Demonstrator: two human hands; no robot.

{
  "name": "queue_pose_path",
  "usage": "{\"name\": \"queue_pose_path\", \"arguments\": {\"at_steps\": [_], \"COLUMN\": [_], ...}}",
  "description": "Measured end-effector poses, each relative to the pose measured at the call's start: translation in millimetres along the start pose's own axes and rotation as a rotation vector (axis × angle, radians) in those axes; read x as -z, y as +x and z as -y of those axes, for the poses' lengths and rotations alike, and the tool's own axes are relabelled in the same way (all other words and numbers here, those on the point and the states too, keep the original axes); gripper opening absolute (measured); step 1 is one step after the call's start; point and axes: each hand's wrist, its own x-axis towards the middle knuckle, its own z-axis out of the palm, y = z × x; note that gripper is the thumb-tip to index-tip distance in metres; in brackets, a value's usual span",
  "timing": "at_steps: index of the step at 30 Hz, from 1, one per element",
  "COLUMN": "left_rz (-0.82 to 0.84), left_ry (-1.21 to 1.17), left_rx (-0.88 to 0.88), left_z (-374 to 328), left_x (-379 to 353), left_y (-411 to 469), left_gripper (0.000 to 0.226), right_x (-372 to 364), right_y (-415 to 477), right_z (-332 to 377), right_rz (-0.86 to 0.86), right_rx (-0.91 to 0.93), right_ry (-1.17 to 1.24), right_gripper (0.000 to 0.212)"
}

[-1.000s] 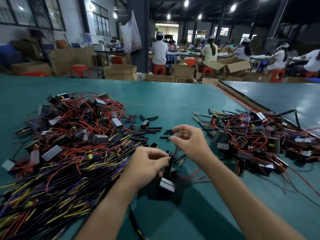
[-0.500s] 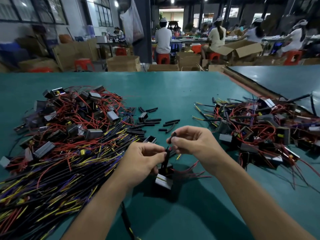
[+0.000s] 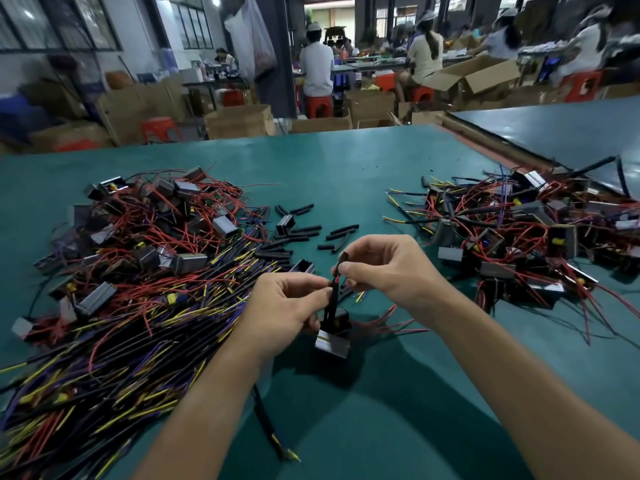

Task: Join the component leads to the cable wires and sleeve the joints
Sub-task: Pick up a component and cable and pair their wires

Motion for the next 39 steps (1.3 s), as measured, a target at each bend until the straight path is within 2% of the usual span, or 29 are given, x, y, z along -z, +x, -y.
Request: {"name": "queue_pose_path", "arguments": {"at_steps": [5,12,15,19,23,32,35,39], "left_rz": [0.022,0.036,0.077,0.08,0.077,0.101,0.127,0.138], "left_ry": [-0.007,-0.06,-0.022,-0.032,-0.051,-0.046,-0.049,-0.043], "left_rx": [-0.013,0.02,0.012,0.001,-0.004,-0.002,0.0,-0.015], "left_z": [0.0,3.7,4.2,3.4,2.0,5.1,4.9,5.5], "left_x": [-0.1,2.8,4.8,4.0,2.9,4.2,4.8,4.7], "left_y": [-1.0,0.8,2.3,2.2,2.2,3.8,2.9,2.5], "left_gripper": [0.006,0.012,0.014,0.013,0.007,0.009,0.015,0.008], "right_x": [-1.3,-2.9,0.8,0.1,1.1,-3.6,-1.6,1.8], "right_y": [0.8,-0.4,-0.8,-1.8,-1.6,-0.9,-1.5,-2.6], "right_z": [1.9,-0.8,-0.9,2.9,6.6,1.6,2.4,4.8], "right_rz": [0.006,0.113,0.175,0.162,0.109,0.172,0.212,0.23], "right_rx": [-0.017,-0.119,-0.148,-0.112,-0.039,-0.049,-0.06,-0.067], "right_ry": [-0.066,-0.203,-0.224,-0.184,-0.137,-0.241,-0.253,-0.274], "right_gripper": [0.012,0.012,0.003,0.002,0.016,0.016,0.01,0.008]}}
